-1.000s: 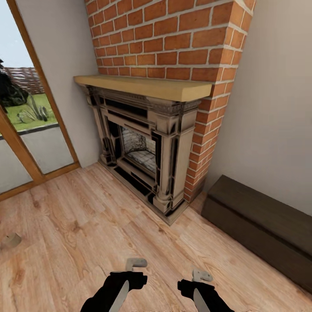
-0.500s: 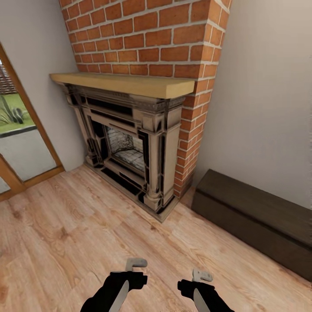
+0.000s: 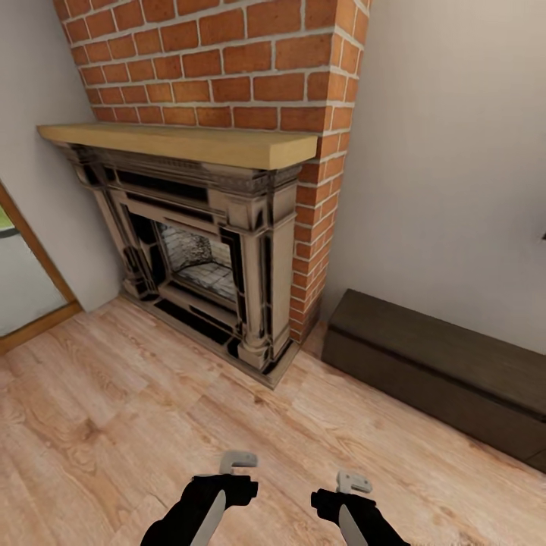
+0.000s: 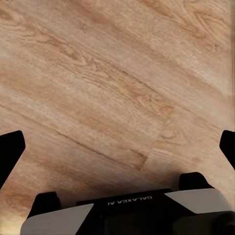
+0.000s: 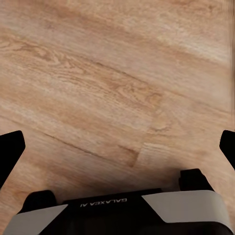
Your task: Place each of the two pumpkins and all three candles from the living room inside a cabinet in the living room (use any cabinet), then make sure every cabinet is closed, and position the cauldron so it is next to a table in the living room.
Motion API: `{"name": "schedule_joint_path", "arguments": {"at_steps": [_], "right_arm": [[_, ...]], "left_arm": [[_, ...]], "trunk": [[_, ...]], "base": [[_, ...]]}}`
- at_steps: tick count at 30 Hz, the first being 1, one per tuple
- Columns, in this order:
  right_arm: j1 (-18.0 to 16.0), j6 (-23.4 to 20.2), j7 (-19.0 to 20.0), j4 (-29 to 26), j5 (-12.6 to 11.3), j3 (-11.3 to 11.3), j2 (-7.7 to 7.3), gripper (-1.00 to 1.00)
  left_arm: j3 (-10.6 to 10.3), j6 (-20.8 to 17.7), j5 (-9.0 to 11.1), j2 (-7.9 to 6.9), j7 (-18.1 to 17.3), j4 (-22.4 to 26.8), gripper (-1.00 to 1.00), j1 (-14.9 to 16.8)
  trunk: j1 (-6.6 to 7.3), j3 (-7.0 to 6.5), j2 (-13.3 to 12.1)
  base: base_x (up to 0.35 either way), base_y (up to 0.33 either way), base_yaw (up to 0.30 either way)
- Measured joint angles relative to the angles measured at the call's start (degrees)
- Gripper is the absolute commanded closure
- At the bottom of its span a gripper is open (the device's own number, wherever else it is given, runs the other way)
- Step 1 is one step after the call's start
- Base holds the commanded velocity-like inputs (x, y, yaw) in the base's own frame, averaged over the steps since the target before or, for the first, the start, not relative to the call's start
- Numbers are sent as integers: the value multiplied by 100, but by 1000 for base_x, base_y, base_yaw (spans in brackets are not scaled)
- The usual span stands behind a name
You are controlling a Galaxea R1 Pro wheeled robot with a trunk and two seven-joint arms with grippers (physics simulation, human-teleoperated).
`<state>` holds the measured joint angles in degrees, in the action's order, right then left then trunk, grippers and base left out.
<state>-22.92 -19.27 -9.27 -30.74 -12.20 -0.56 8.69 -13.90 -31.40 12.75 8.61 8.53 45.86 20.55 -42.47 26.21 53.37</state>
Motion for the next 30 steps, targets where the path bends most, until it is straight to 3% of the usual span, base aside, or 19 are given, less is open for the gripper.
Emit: {"name": "schedule_joint_path", "arguments": {"at_steps": [19, 30], "right_arm": [[0, 0, 0, 0, 0, 0, -32, -100], [0, 0, 8, 0, 0, 0, -135, -100]], "left_arm": [[-9, 4, 0, 1, 10, 17, -100, 0], [-8, -1, 5, -5, -3, 35, -100, 0]], "trunk": [[1, 103, 0], [-1, 163, 0]], "base": [[147, 1, -230], [23, 0, -230]]}}
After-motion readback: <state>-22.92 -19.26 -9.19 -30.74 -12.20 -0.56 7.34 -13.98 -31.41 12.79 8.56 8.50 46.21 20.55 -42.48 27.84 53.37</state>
